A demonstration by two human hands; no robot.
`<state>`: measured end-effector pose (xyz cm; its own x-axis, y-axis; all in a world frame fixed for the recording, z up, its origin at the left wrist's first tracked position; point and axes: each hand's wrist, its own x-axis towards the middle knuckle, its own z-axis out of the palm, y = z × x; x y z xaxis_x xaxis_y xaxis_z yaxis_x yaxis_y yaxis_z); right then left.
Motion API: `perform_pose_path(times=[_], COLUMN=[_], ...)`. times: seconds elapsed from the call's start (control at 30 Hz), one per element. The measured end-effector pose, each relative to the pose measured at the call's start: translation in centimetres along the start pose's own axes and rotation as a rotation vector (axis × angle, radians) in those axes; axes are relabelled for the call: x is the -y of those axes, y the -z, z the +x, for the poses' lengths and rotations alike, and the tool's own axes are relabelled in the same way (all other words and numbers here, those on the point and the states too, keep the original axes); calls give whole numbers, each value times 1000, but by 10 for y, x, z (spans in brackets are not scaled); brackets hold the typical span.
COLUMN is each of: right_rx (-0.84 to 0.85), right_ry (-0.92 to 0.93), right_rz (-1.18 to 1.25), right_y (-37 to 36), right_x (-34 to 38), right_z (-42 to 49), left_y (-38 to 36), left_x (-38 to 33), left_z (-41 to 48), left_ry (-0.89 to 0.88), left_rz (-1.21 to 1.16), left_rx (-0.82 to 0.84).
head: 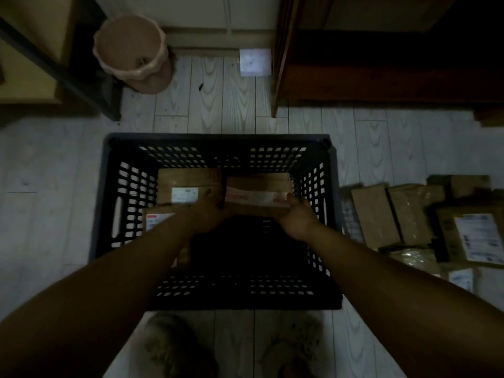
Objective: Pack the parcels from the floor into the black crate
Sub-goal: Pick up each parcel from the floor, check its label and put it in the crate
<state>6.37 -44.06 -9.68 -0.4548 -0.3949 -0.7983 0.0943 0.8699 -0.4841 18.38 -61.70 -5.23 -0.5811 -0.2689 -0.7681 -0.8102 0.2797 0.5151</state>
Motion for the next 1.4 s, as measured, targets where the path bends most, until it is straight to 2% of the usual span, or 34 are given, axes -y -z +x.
perform_pose_path(times=[0.17, 0.4, 0.53, 0.63, 0.73, 0.83, 1.07, 1.2, 1.4], right_rx=[50, -15, -88, -206, -325, -459, -648, -745, -790], right_ry=[52, 96, 95, 88, 65, 47, -34, -35, -13], right_rz=[-59, -95, -172, -153, -111, -147, -61, -24, -7], right_y=[39, 116, 156, 178, 195, 209, 254, 279, 319], right_x=[28, 86, 102, 98, 87, 70, 11, -40, -143], right_z=[-104, -275, -364, -423, -487, -551, -684, -743, -811], left_y=[29, 60, 65, 63, 58, 44, -1, -50, -160], left_x=[-41, -114, -157, -191, -224, -259, -334, -382, -458], left_z=[-114, -275, -354, -400, -436, -472, -554, -591, -629], left_ry=[43, 32, -65, -165, -254, -349, -564, -670, -732], left_rz=[42, 61, 62, 148, 201, 252, 319, 375, 377], left_rx=[-45, -89, -165, -144, -83, -101, -85, -80, -50])
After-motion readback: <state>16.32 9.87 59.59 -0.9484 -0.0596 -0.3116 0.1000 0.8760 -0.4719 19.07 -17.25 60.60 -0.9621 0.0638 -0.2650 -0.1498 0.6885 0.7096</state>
